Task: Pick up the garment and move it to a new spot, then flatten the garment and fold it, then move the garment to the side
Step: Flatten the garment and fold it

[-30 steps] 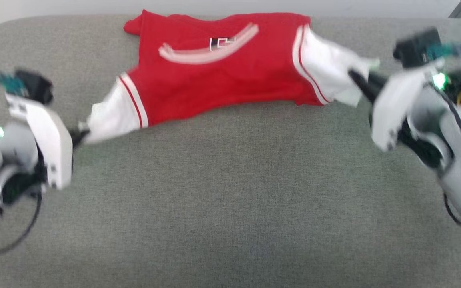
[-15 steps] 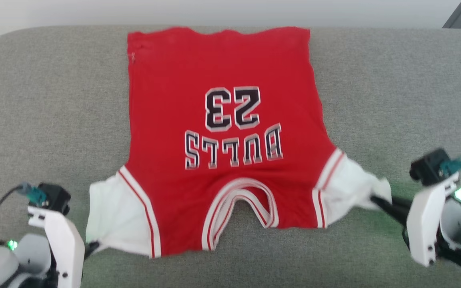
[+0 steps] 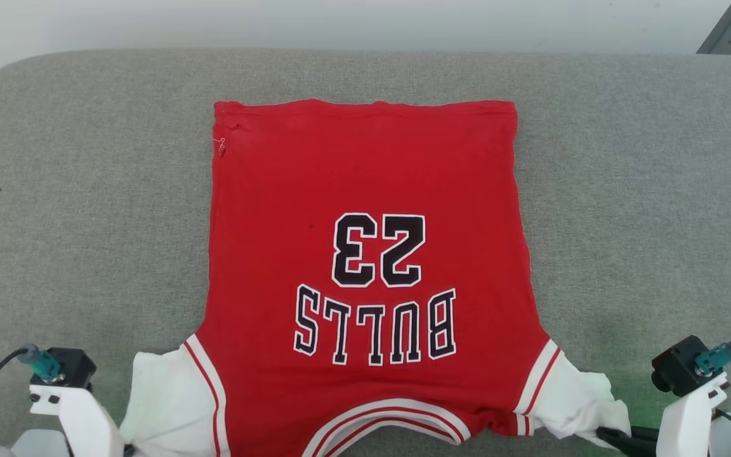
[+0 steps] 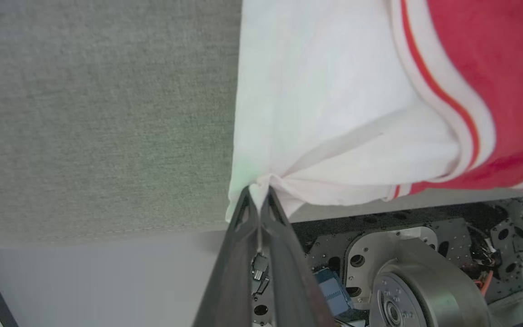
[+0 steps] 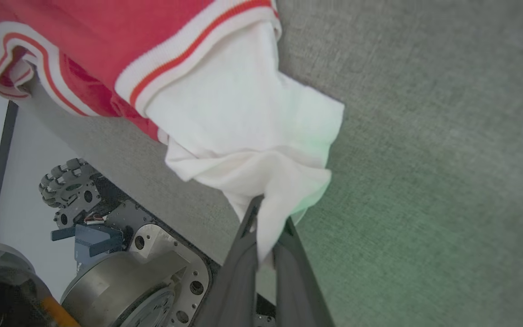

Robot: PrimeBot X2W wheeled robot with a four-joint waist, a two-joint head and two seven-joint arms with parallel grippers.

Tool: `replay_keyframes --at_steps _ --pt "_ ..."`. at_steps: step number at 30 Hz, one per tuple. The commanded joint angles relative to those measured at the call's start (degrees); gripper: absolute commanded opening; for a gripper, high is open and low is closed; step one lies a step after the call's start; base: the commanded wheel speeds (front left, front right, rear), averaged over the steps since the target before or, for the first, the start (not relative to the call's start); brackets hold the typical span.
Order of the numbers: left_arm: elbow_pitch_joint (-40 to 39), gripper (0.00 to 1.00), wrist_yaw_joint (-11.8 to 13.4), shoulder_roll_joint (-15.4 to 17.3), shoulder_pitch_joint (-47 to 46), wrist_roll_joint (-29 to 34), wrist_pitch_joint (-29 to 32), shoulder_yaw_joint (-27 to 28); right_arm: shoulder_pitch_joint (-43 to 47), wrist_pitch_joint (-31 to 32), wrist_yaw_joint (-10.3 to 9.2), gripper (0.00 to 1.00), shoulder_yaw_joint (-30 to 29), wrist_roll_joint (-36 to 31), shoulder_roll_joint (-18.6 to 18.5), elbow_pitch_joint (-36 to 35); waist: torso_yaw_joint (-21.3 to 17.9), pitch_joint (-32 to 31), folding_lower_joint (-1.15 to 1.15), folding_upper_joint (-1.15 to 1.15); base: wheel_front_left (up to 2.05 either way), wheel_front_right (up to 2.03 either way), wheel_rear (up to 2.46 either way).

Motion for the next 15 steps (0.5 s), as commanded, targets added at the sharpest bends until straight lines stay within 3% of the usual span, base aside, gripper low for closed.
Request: replay_keyframes --at_steps 1,3,9,15 --pt "-0.30 0.00 -0.25 -0.69 0.52 -0.29 -1.06 0.60 0.84 -0.53 -0.01 0.37 -1.41 -1.87 1.09 -0.94 0.08 0.02 0.00 0.00 0.00 0.00 0.00" --pt "-0.53 0.00 -0.44 -1.16 0.21 0.36 -1.96 0.77 1.06 -0.27 -0.01 1.00 -3.06 -4.49 2.05 -1.79 0.20 0.12 0.00 0.00 0.00 0.00 0.00" --pt "-1.04 0.00 -1.01 -2.99 -1.28 1.19 -3.83 1.71 -0.53 1.00 -0.01 1.00 -9.55 -11.25 6.76 -7.01 1.08 0.86 0.00 0.00 0.00 0.00 0.00" --pt "-1.40 0.00 -1.99 -4.93 -2.67 1.72 -4.97 2.45 -7.19 0.61 -0.01 1.00 -16.37 -20.72 15.36 -10.72 2.47 2.73 0.00 0.00 0.00 0.00 0.00"
